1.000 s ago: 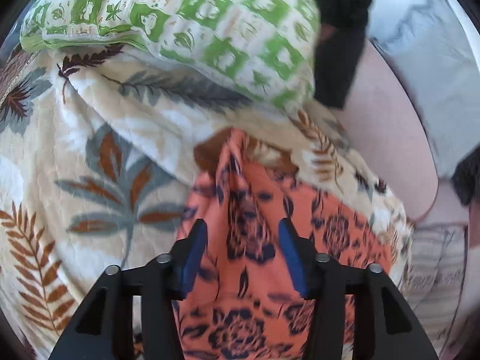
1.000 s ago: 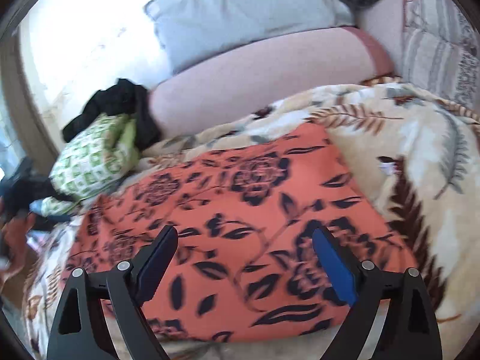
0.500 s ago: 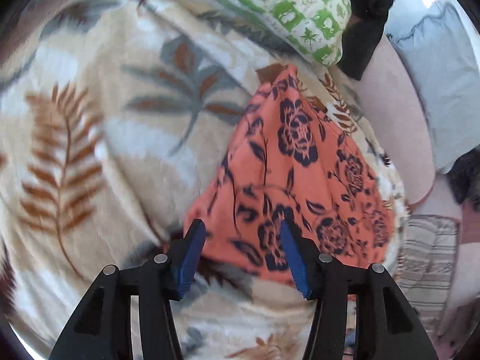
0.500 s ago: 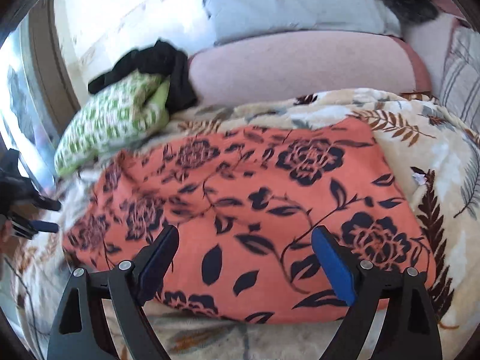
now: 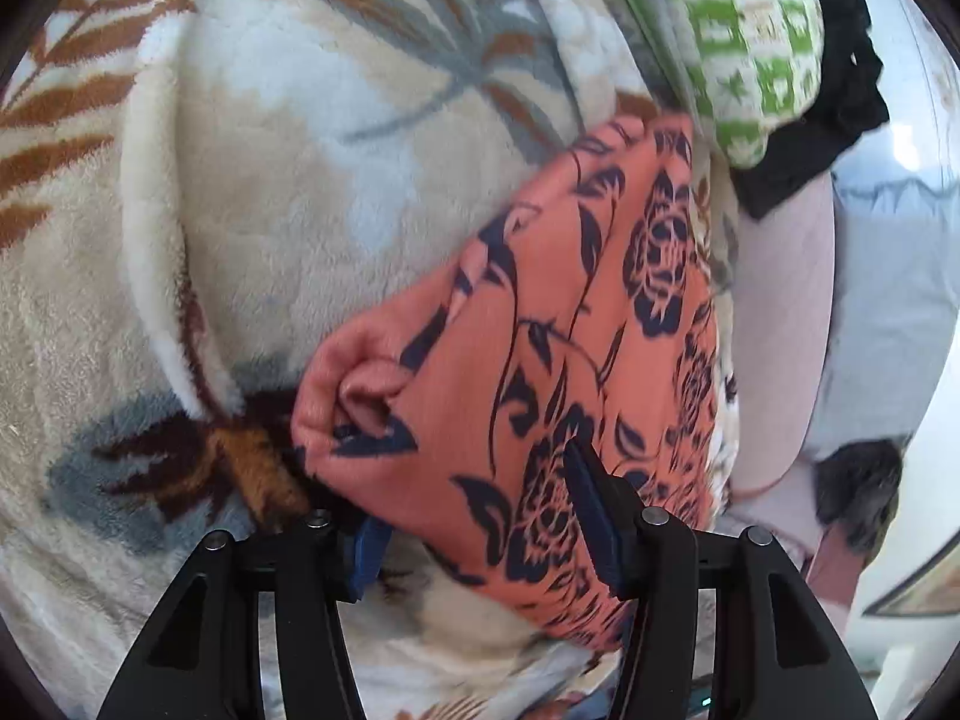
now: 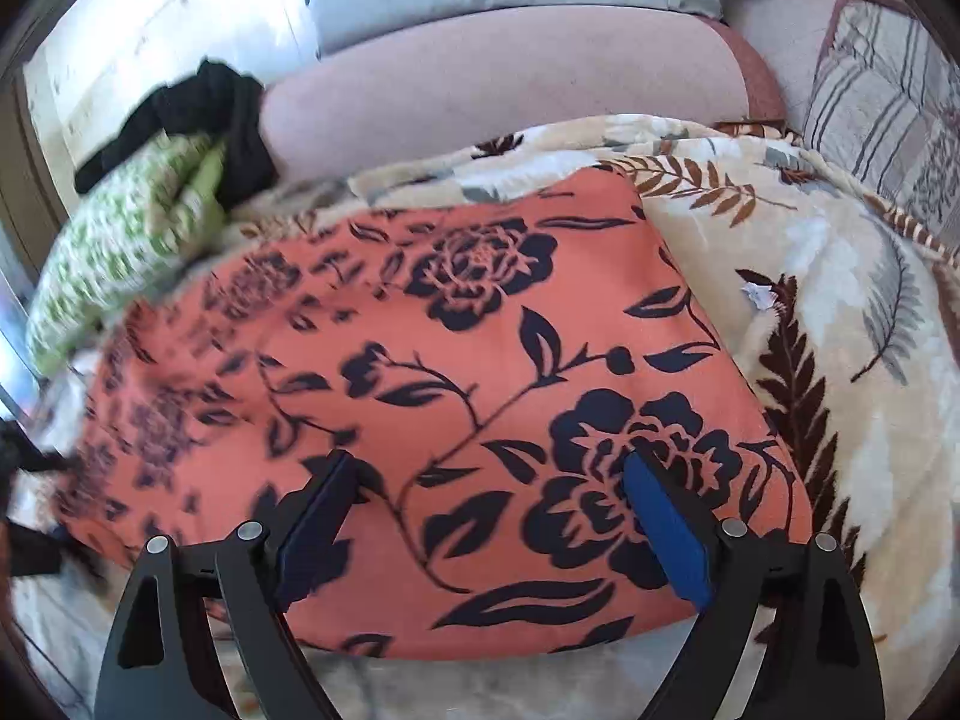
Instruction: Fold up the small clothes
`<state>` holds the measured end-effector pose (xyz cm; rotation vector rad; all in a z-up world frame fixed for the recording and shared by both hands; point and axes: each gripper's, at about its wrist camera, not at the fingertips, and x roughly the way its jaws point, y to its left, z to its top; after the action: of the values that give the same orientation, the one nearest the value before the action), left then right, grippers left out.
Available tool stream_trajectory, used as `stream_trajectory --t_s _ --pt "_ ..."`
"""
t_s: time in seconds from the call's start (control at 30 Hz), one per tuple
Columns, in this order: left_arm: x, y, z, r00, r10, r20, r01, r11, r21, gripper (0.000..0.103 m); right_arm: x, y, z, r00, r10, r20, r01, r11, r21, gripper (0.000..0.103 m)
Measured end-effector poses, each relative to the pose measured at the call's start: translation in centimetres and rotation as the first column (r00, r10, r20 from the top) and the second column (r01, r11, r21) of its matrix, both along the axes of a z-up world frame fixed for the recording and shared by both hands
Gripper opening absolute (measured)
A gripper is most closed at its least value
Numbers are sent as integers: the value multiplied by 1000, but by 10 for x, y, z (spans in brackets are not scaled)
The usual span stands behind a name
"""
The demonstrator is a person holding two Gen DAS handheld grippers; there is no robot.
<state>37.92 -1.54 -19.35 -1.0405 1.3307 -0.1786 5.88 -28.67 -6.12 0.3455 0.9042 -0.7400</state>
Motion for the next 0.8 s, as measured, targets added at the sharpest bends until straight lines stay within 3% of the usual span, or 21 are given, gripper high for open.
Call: stream_trajectory --t_s 0.03,0.13,0.33,0.47,0.57,0.67,0.8 --pt "1 -1 0 1000 6 -3 -6 1000 9 52 2 1 -1 1000 1 -28 -2 1000 -28 92" --pt "2 -15 14 997 -61 53 53 989 140 20 -1 -2 1 1000 -3 -25 2 1000 -17 92" --pt "-10 -53 68 967 -168 192 99 940 326 17 -10 -17 10 999 -50 -1 50 998 29 89" --pt "-30 -99 118 905 -298 304 141 883 447 16 -21 -21 29 994 -103 45 105 994 -41 91" --pt "-45 -150 146 850 -393 350 188 848 495 16 -27 -35 31 990 -141 22 142 989 -39 91" --pt "-60 -184 165 804 -469 365 245 821 515 16 -38 -52 31 980 -196 12 197 980 -7 91" --pt "-65 -245 161 751 -566 341 340 773 535 16 -62 -77 36 956 -292 18 292 956 23 91"
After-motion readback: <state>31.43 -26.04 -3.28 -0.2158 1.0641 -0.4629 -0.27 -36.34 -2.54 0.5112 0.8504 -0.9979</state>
